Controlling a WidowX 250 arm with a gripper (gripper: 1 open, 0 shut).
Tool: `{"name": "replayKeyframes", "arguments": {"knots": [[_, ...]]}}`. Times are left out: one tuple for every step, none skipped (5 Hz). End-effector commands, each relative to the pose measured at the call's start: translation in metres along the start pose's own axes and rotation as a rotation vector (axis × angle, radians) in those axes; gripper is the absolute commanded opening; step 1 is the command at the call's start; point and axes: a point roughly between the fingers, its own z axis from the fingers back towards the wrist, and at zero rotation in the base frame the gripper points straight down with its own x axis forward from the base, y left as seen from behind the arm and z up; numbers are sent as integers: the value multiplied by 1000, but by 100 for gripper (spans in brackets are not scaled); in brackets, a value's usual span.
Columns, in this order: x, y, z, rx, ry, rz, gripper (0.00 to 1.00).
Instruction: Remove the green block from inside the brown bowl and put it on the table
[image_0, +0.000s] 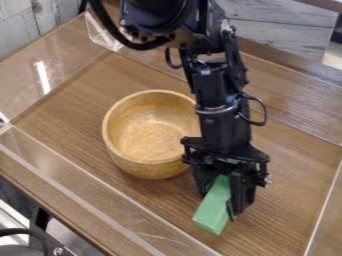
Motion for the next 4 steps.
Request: {"name": "replayKeyframes", "arguments": {"knots": [[9,-2,11,-8,-38,-15,0],[9,-2,11,-11,-33,-15,0],[9,-2,10,-15,-27,-15,0],[9,-2,10,-18,-21,-15,0]]}}
